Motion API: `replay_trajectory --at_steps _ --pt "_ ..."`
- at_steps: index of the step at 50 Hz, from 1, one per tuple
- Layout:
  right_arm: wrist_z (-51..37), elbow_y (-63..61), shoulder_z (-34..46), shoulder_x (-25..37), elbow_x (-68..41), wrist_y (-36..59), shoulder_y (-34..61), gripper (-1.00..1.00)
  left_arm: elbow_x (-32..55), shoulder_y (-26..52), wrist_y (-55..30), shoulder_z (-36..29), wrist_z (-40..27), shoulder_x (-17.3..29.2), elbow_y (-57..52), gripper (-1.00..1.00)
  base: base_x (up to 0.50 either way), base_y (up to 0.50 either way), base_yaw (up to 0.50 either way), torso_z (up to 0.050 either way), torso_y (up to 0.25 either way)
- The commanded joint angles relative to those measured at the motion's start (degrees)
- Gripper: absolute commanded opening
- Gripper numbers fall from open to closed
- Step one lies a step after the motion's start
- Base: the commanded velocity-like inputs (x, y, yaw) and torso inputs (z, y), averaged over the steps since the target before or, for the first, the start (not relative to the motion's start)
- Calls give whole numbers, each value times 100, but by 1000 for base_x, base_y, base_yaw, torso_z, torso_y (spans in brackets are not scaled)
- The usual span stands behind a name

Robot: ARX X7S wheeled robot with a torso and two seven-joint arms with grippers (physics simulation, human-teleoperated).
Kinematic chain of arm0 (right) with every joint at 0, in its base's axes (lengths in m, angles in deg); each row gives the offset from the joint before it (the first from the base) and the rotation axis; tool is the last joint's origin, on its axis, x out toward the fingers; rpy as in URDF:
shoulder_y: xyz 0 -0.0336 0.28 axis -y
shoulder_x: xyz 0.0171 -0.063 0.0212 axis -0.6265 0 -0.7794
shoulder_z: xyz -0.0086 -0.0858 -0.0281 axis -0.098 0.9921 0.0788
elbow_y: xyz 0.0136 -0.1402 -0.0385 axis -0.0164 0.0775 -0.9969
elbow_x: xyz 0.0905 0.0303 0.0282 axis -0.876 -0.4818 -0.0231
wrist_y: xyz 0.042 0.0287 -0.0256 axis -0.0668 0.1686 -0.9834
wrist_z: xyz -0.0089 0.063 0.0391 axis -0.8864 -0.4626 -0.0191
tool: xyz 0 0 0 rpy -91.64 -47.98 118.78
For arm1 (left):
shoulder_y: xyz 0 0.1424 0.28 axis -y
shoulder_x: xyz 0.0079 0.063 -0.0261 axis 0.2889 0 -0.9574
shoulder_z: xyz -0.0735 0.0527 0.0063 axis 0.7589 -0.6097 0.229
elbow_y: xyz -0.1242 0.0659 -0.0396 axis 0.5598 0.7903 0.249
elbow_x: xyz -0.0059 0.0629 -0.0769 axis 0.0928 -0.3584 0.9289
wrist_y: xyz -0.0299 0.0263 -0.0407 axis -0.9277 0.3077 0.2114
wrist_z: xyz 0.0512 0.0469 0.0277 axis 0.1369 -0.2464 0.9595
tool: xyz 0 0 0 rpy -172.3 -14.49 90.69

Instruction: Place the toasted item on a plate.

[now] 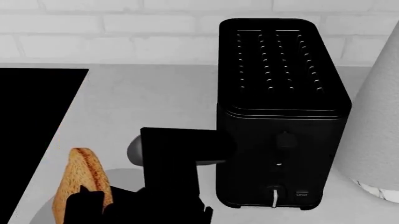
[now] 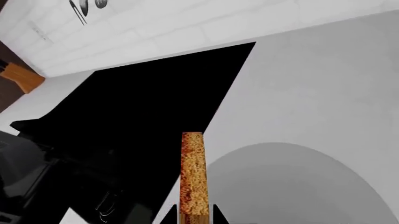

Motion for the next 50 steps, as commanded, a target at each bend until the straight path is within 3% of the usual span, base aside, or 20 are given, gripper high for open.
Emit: replay_trajectory --at_steps 1,7,8,33,42,50 --pt "60 -19 6 52 89 -17 -61 -100 49 53 -53 34 -6 18 -20 100 0 0 0 0 0" --pt "37 -22 16 115 89 -23 -20 -100 63 84 -65 -1 2 36 -9 100 0 0 0 0 0" --pt "26 -33 28 125 88 -19 -18 100 63 109 -73 1 -6 36 -11 100 0 0 0 0 0" --pt "-76 -160 102 317 167 -12 154 100 92 159 -109 -68 -58 41 -3 100 0 0 0 0 0" --pt "-675 -191 54 629 -321 89 1287 100 119 214 -128 -82 -58 56 -2 100 0 0 0 0 0" --pt "-688 243 37 908 -601 419 2515 100 200 286 -273 -11 -58 92 -91 100 0 0 0 0 0"
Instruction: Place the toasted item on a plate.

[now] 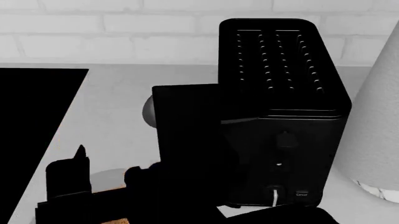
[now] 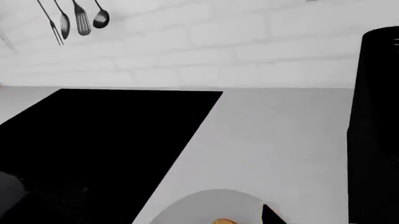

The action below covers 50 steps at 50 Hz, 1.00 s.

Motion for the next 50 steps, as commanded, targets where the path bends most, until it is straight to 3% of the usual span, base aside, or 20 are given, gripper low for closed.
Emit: replay_trajectory --at_steps 1,12,29,46,50 --pt "-206 365 -45 384 -383 317 1429 100 82 89 -135 62 -1 38 -73 100 0 0 0 0 0" --pt "-269 546 -114 1024 -383 675 2297 100 73 153 -87 -35 -13 34 2 100 0 0 0 0 0" --pt "-575 316 -205 2573 -1088 704 3153 100 320 399 -558 292 -15 154 -306 100 0 0 0 0 0" --pt "-557 -81 75 3335 -1504 318 3729 100 1186 1157 -2236 1567 80 454 -1264 100 0 0 0 0 0" --pt "-551 -198 67 3583 -1609 233 3842 100 2269 1299 -2490 2057 -496 787 -1314 100 0 0 0 0 0"
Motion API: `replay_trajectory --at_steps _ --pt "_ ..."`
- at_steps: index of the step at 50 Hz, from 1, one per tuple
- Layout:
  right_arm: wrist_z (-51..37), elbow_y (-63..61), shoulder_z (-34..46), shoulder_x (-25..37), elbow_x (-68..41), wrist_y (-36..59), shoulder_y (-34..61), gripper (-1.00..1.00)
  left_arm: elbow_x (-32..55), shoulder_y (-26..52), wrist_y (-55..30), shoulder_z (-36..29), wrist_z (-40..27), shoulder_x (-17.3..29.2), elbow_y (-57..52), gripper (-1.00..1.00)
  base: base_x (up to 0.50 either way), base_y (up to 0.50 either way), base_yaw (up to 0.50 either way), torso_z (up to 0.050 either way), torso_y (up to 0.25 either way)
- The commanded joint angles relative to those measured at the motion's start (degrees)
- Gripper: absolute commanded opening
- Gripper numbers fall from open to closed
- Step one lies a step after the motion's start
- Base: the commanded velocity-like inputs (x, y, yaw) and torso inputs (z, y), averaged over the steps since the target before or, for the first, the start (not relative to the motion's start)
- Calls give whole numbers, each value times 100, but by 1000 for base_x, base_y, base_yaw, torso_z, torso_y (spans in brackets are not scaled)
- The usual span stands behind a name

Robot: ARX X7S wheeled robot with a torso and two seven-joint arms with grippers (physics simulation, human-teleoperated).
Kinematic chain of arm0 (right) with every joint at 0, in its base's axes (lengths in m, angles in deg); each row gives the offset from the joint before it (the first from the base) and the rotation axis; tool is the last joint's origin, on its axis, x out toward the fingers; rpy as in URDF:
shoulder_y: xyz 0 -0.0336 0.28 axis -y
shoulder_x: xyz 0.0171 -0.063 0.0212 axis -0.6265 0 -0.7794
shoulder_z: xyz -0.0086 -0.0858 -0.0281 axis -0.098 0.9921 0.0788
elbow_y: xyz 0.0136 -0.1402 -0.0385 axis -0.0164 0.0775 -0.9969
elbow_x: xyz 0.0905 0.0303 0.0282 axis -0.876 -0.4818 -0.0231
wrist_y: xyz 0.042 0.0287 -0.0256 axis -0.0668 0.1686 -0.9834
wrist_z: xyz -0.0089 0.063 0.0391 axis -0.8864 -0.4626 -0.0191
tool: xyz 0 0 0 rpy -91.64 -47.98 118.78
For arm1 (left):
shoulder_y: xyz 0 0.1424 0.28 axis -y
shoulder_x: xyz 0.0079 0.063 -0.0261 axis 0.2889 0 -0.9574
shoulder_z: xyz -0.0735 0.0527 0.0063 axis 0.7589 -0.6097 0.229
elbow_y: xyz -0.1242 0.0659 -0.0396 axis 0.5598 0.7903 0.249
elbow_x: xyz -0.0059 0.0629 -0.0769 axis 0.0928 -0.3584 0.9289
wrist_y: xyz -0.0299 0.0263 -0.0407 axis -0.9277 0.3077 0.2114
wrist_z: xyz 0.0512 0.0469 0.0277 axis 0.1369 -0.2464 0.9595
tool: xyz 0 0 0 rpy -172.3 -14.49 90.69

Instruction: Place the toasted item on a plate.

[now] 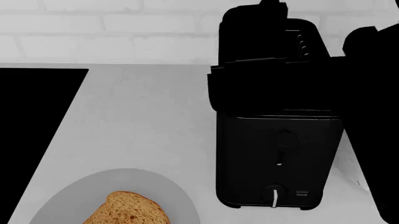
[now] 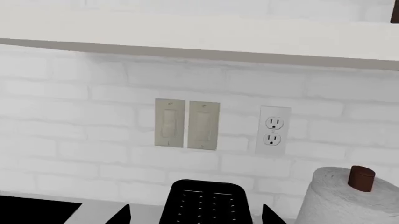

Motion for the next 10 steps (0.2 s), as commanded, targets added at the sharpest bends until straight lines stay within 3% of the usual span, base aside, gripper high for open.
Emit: replay_trajectory --at_steps 1,10 --pt "9 -315 74 641 -268 -226 302 100 1651 435 -913 1074 -689 521 -393 100 0 0 0 0 0" --pt "280 -263 -49 1068 -172 -190 317 100 4710 780 -1344 2246 -2505 1337 -135 100 0 0 0 0 0"
